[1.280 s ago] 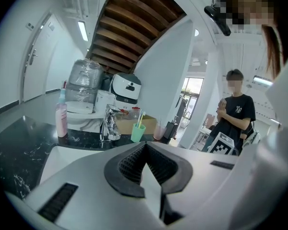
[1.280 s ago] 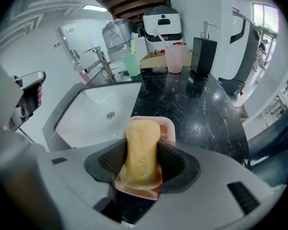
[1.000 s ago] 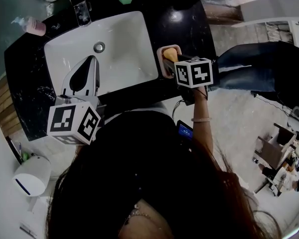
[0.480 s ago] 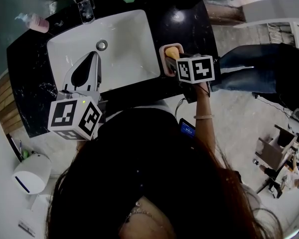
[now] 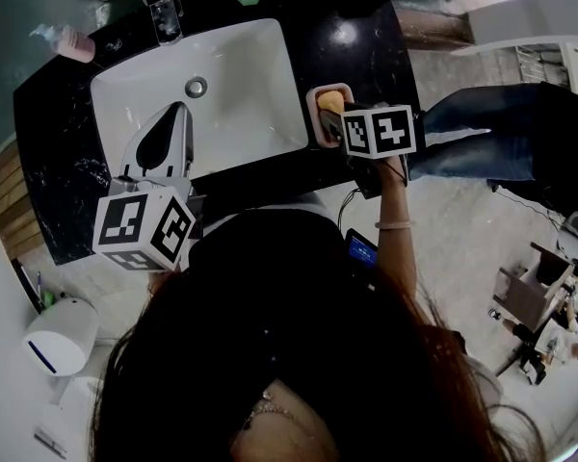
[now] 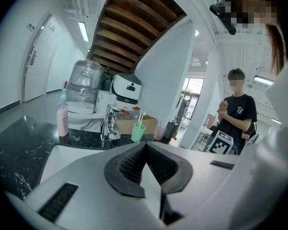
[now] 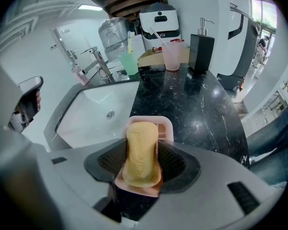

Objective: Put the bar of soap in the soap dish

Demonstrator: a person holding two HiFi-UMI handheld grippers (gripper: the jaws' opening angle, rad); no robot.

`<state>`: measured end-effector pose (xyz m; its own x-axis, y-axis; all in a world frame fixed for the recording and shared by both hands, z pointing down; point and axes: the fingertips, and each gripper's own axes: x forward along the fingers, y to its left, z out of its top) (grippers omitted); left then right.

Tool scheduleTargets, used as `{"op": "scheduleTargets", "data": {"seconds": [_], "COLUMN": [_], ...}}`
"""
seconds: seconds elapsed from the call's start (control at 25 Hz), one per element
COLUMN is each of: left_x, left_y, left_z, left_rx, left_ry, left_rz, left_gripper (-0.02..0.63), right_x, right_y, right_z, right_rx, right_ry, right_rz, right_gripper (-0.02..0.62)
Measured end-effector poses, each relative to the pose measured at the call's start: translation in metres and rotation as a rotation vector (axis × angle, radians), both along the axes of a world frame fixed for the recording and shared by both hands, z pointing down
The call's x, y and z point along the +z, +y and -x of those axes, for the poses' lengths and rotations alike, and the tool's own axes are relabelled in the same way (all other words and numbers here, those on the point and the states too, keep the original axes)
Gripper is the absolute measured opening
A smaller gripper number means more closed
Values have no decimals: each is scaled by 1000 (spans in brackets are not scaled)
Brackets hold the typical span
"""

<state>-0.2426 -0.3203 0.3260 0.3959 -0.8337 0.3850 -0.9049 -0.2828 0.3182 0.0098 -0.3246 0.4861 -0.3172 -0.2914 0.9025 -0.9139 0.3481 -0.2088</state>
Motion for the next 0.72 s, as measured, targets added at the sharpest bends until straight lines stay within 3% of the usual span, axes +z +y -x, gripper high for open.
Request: {"op": "scheduleTargets", "data": {"seconds": [0.4,0.72], "left_x": [0,-8], "left_y": [1,-4], "left_z": [-10,-38], "left_rx": [20,97], "left_ry": [-4,-11], "left_rz": [1,-10], "left_gripper": [-5,-5], "right_x": [-33,-93], "right_y": [7,0], "right_z": [-6,-8], "right_rx": [18,33], "right_ry": [-57,-86], "right_rz": [-75,-270], "right_gripper": [203,87]}}
